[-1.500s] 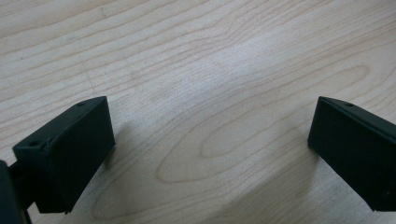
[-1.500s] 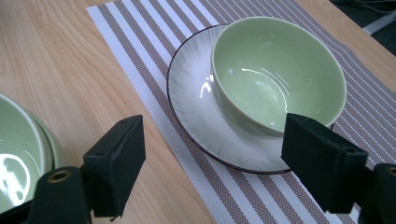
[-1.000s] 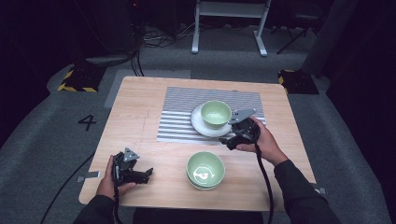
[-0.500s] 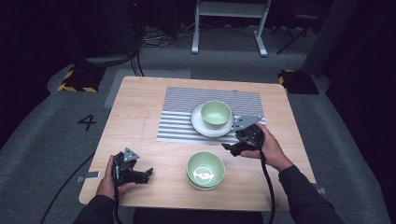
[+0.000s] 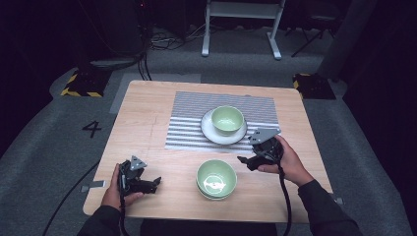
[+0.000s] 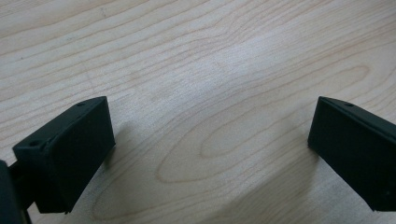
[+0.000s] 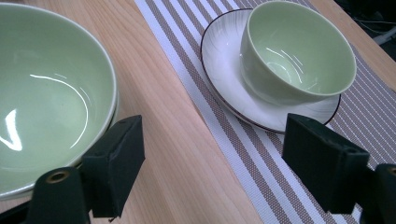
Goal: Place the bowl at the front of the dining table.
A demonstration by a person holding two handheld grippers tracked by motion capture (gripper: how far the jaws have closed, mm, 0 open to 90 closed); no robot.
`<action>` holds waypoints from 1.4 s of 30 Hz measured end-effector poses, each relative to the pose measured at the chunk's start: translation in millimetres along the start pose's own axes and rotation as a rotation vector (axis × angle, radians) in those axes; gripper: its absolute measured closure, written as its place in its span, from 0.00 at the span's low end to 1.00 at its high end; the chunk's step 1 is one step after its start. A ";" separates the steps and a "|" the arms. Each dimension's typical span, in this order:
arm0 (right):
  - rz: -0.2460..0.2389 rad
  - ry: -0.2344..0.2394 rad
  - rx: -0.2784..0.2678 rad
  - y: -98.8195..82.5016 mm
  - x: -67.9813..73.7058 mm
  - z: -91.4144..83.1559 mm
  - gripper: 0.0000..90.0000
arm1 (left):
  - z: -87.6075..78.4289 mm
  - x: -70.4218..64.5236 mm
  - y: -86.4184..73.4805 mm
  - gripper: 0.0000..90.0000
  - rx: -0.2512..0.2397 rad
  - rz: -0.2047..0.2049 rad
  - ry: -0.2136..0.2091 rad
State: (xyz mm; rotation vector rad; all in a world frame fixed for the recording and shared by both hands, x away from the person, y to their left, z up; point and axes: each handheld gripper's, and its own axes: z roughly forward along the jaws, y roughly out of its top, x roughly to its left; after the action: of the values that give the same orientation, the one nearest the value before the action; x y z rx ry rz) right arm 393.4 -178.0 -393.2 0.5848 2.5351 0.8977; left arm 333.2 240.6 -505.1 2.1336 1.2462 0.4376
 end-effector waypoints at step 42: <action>-0.027 -0.056 0.050 -53.7 19.7 -12.6 0.22 | -0.1 0.0 0.0 0.00 0.000 0.001 0.000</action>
State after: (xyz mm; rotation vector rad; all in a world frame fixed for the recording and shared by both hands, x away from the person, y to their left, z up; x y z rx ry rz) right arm 357.1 -212.5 -423.7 0.5817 2.5151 0.7999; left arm 333.2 240.6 -505.0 2.1345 1.2457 0.4379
